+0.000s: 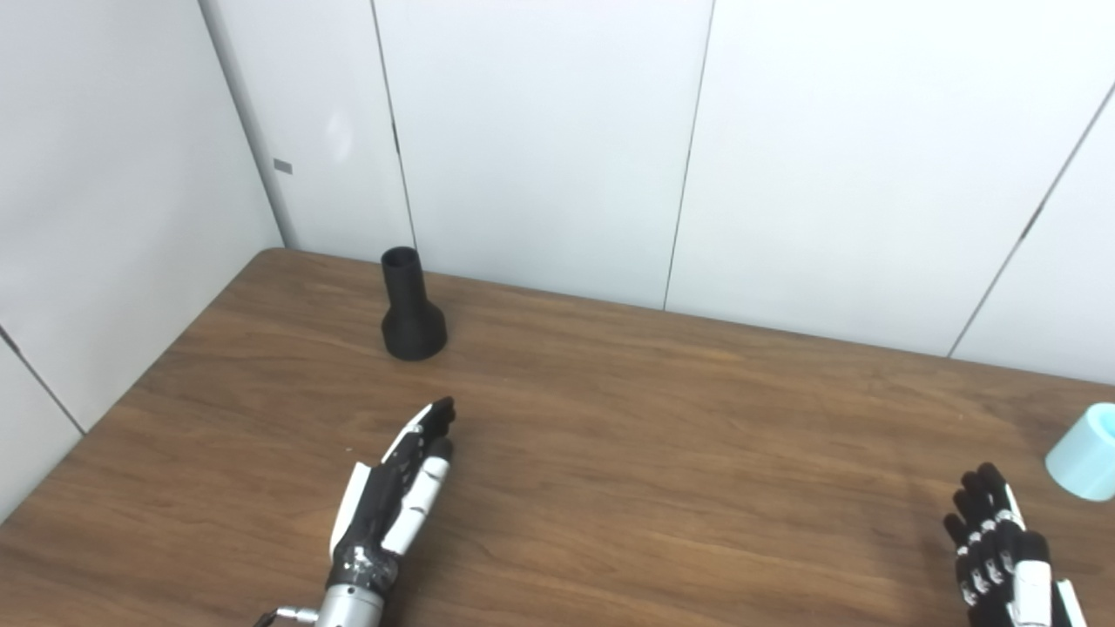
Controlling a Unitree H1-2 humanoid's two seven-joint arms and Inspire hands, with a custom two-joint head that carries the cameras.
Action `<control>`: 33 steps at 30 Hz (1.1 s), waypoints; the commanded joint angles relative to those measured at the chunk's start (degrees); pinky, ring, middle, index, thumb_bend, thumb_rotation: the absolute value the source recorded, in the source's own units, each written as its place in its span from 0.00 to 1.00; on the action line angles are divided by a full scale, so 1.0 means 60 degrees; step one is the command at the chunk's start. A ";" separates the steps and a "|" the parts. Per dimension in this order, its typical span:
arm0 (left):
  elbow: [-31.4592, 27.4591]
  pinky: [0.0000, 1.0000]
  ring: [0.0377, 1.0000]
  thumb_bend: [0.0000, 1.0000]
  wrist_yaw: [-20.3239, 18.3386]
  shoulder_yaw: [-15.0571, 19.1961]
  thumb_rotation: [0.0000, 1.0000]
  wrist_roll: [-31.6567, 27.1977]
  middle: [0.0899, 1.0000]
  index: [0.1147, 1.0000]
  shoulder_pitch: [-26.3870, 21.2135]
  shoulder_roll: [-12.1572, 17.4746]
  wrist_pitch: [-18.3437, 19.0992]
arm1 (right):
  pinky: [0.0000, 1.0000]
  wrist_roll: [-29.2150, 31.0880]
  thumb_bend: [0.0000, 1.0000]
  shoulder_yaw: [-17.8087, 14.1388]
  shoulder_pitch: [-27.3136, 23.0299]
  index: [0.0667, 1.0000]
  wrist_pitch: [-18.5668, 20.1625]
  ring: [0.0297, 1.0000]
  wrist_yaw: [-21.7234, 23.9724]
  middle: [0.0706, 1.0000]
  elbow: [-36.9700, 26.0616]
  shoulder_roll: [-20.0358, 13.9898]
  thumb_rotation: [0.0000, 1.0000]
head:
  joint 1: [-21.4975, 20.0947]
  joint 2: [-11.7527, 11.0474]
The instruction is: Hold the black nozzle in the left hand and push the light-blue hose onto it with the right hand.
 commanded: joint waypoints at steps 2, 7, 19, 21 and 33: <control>0.0012 0.98 0.93 0.53 0.0329 -0.0146 0.55 0.0188 0.90 0.88 0.0888 -0.0506 -0.0002 | 1.00 0.0069 0.56 -0.0125 0.0698 0.99 0.0039 1.00 0.0124 0.98 0.0460 -0.0193 1.00 | -0.0028 0.0040; -0.0323 0.92 0.91 0.64 0.0724 -0.0017 0.39 0.0340 0.88 0.88 0.0915 -0.0546 0.0040 | 1.00 0.0110 0.56 -0.0147 0.0783 0.98 -0.0056 1.00 0.0164 0.97 0.0448 -0.0274 1.00 | -0.0098 0.0110; -0.2068 0.82 0.84 0.81 0.1143 0.0929 0.19 0.1356 0.85 0.85 -0.0535 0.0275 0.1848 | 0.98 0.0049 0.63 -0.0202 0.0740 0.95 -0.0099 0.98 0.0184 0.96 0.0644 -0.0315 0.99 | -0.0087 0.0036; -0.2204 0.81 0.83 0.86 0.1184 0.1080 0.21 0.1605 0.84 0.85 -0.0947 0.0455 0.2375 | 0.98 0.0024 0.63 -0.0191 0.0708 0.95 -0.0143 0.97 0.0175 0.95 0.0705 -0.0289 0.99 | -0.0106 0.0025; -0.1110 0.85 0.87 0.90 0.1178 0.1605 0.20 0.2070 0.86 0.84 -0.3098 0.1827 0.3489 | 0.93 -0.0120 0.62 -0.0197 0.0565 0.95 -0.0194 0.97 0.0051 0.95 0.0848 -0.0180 1.00 | -0.0063 0.0017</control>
